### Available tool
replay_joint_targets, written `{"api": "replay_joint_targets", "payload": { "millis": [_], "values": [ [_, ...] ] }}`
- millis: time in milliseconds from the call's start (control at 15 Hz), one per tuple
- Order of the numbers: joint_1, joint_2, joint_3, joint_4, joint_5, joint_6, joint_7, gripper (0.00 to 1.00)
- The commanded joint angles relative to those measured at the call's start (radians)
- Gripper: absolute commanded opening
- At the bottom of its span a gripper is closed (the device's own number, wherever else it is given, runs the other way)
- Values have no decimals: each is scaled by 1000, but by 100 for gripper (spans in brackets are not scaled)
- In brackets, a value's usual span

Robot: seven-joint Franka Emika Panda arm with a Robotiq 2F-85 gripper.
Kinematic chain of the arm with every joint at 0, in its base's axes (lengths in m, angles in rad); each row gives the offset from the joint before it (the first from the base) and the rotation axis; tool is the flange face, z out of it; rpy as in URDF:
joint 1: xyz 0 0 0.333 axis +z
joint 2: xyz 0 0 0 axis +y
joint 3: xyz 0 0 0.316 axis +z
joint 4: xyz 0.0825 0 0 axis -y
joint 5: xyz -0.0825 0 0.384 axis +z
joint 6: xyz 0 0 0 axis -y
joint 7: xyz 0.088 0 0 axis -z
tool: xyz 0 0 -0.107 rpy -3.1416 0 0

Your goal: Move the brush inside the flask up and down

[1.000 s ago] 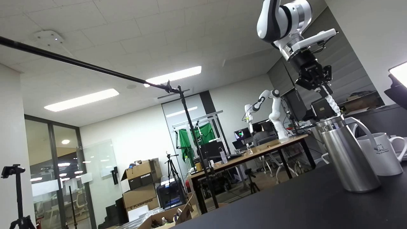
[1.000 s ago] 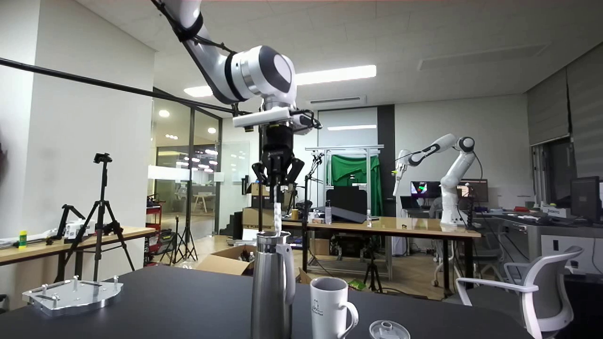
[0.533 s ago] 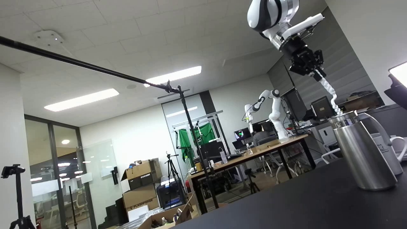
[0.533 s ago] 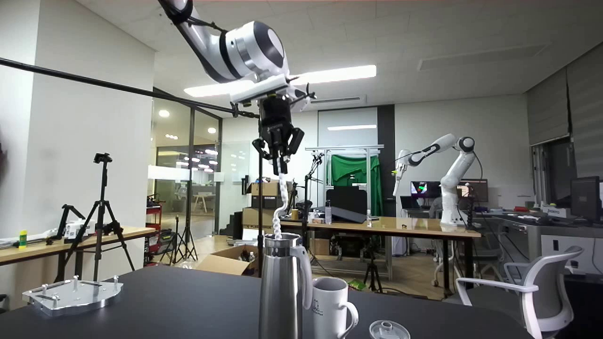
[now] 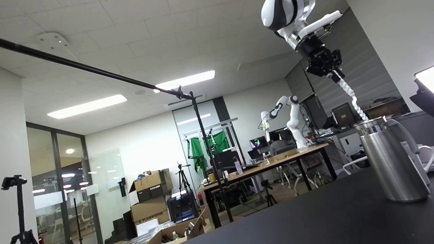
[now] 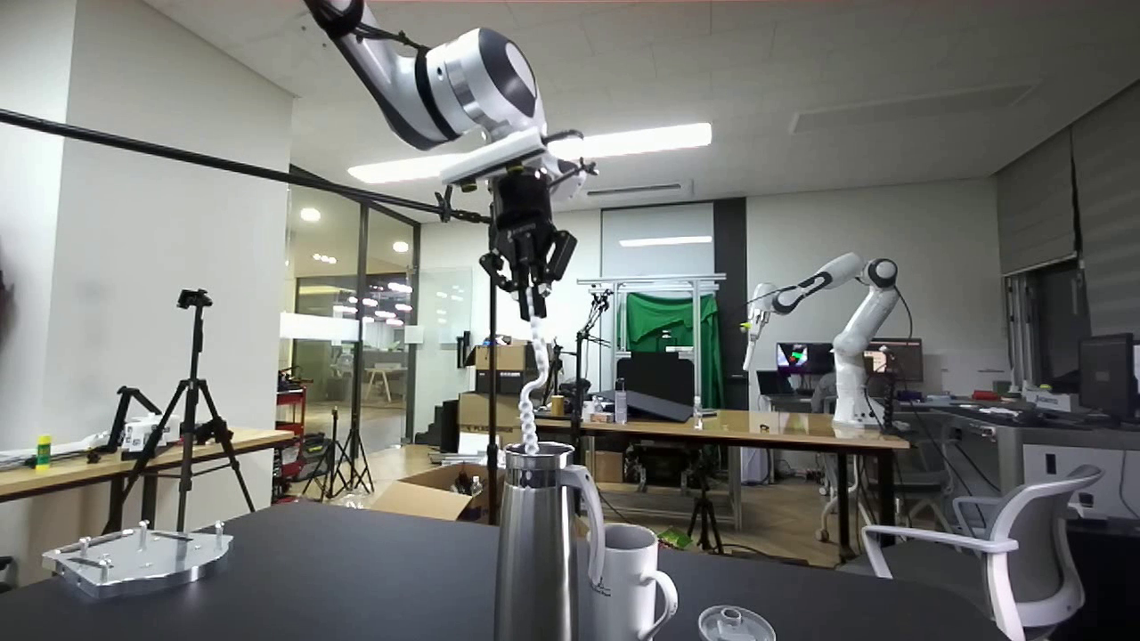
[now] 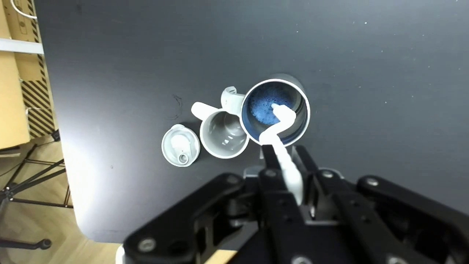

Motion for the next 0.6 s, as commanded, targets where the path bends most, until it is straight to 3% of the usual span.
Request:
{"api": "replay_joint_targets", "payload": {
  "millis": [0,267,533],
  "values": [
    [-17,65,-4,-26,42,48,4,4],
    [-22,127,-6,-39,62,62,4,4],
    [-16,79,-5,-11,55,19,3,4]
  ]
}}
